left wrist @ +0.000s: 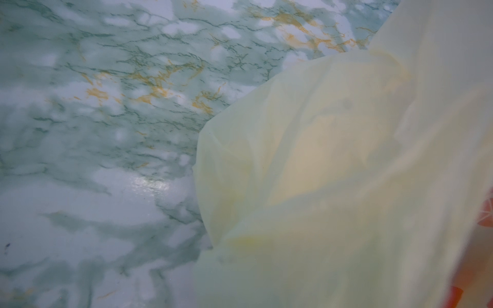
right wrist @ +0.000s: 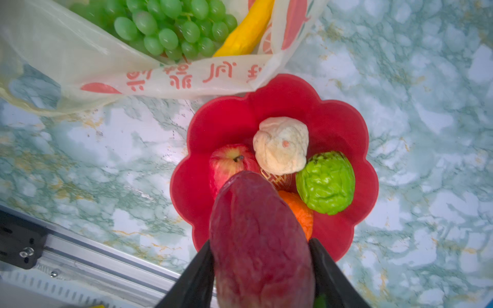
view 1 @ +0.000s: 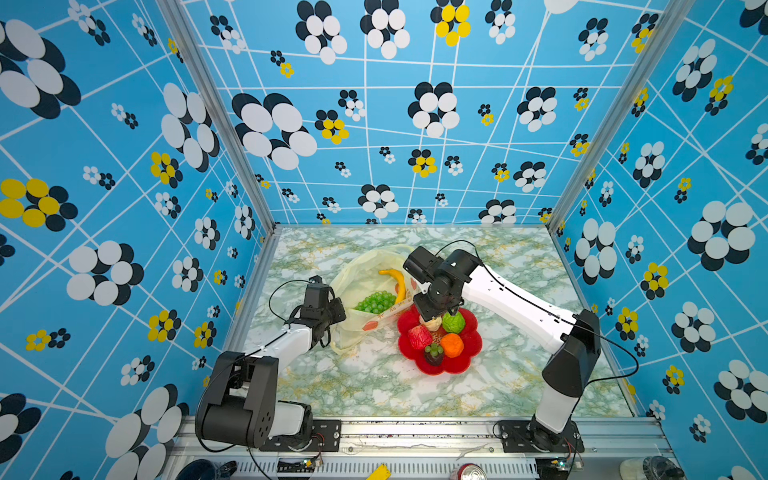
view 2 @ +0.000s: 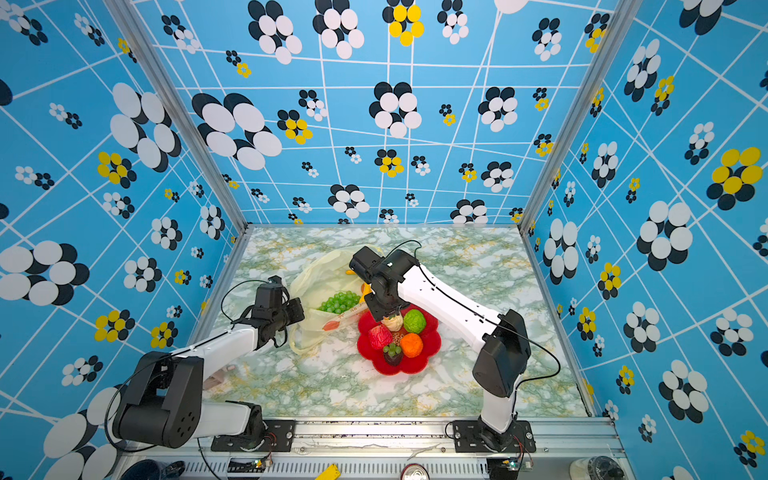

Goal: Take fruits out of the plastic bag
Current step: Place the fruit on the plate.

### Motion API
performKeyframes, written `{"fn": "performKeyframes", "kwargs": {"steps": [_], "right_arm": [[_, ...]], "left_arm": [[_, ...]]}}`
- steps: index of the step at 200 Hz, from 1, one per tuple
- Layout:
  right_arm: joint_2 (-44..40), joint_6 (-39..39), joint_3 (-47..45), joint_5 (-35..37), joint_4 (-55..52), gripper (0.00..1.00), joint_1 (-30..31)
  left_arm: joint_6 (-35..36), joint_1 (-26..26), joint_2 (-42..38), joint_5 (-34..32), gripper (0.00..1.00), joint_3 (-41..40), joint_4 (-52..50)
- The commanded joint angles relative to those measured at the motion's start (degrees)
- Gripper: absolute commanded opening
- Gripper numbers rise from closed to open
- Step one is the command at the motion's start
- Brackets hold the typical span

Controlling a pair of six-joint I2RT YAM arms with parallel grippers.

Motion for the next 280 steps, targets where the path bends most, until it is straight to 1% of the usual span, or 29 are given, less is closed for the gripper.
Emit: {"fn": "performKeyframes", "kwargs": {"steps": [1,26,80,121,182,218,241,280], "right_arm": [[-1.0,0.2,-2.9,2.7,-5.2,0.55,0.1],[-0.1,0.3,-4.8,2.9,-5.8,0.55,-0.1],[2.0,0.4,-3.9,4.1,-8.1,0.55,-1.5],[2.5,-0.2,-5.5,3.1,-7.3,0.55,-3.6],[5.4,-0.9,-5.0,2.6,-7.5,0.56,-3.8],[7.3,-1.2,-4.5,1.0,-7.6,0.56,-3.8],[8.1,-1.2,-4.8,0.1,-7.1,0.57,-3.7],[9.9,-1.3,-4.7,-0.4,-5.9,0.65,-3.5]], "left_arm": [[0.4,-0.3,-0.8,0.0,0.0,1.5,-1.3],[0.5,-0.4,-0.7,0.1,0.0,1.6,-1.4],[0.3,-0.5,0.0,0.1,0.0,1.5,-0.8],[0.4,-0.5,-0.8,-0.2,0.0,1.3,-1.0],[0.6,-0.5,-0.7,-0.3,0.0,1.3,-1.1],[0.6,-0.5,-0.7,-0.3,0.0,1.4,-1.3],[0.6,-0.5,-0.7,-0.3,0.0,1.4,-1.2],[0.6,-0.5,-0.5,-0.1,0.0,1.4,-1.1]]}}
